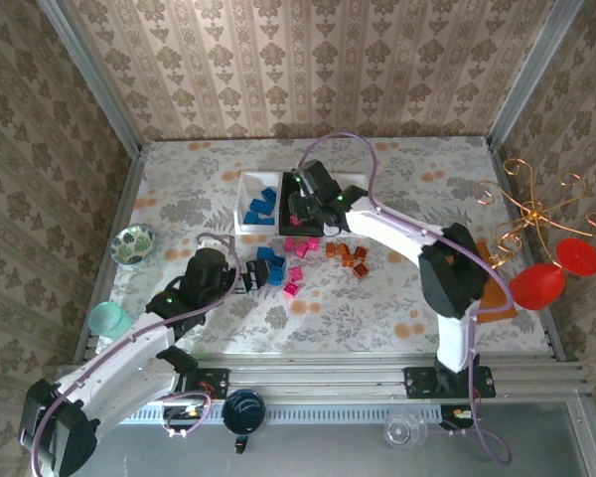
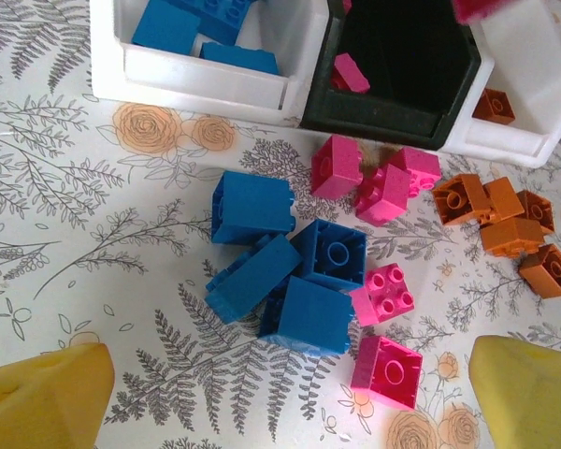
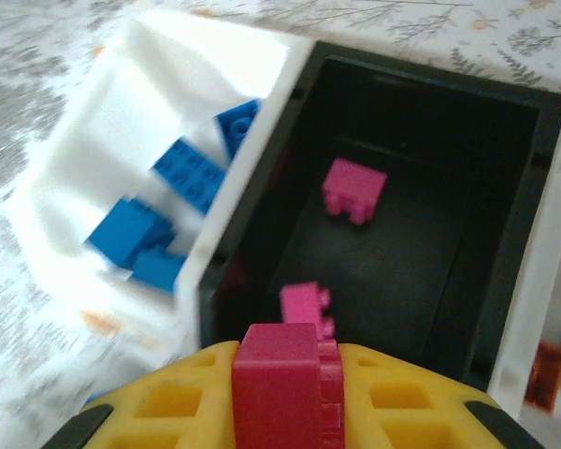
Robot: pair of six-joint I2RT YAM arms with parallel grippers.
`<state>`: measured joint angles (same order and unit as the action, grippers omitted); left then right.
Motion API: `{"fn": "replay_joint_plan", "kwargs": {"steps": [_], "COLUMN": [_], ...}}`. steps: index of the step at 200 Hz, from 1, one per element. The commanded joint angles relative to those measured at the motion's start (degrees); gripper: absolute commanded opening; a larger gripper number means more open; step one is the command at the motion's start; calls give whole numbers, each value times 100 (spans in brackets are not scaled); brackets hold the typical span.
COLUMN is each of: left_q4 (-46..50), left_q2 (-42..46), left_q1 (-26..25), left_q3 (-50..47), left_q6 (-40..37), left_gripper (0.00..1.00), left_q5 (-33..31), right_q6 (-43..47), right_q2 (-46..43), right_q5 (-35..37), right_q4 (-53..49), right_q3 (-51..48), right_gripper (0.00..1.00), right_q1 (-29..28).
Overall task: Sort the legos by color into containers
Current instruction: Place the lego in the container.
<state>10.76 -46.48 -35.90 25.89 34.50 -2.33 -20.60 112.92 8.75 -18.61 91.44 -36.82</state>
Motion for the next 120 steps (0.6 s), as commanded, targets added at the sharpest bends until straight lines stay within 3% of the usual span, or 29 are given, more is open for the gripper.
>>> {"fn": "replay_joint_plan", "kwargs": {"steps": [1,18,32,66,120], "left_q4": [111,139,167,227,450], "left_q2": [-54,-13,49,245,679], "left_q1": [35,31,39,39,56], "left_q3": [4,4,4,45,50], "left_q6": [-145,-145,-145,-206,-288], "left_gripper": [99,100,100,100,100], "left_q5": [162,147,93,-84,-476], "right_q6": [-119,7,68,54,-360], "right_q2": [530,651,469,-587,-1689], "right_q5": [326,328,303,328,109], "right_q4": [-529,-690,-685,-279,218], "right_q3": [661,983,897,-293,-2499], "right_gripper": [37,59,68,74,77], "right_q1": [139,140,102,-212,-1284]}}
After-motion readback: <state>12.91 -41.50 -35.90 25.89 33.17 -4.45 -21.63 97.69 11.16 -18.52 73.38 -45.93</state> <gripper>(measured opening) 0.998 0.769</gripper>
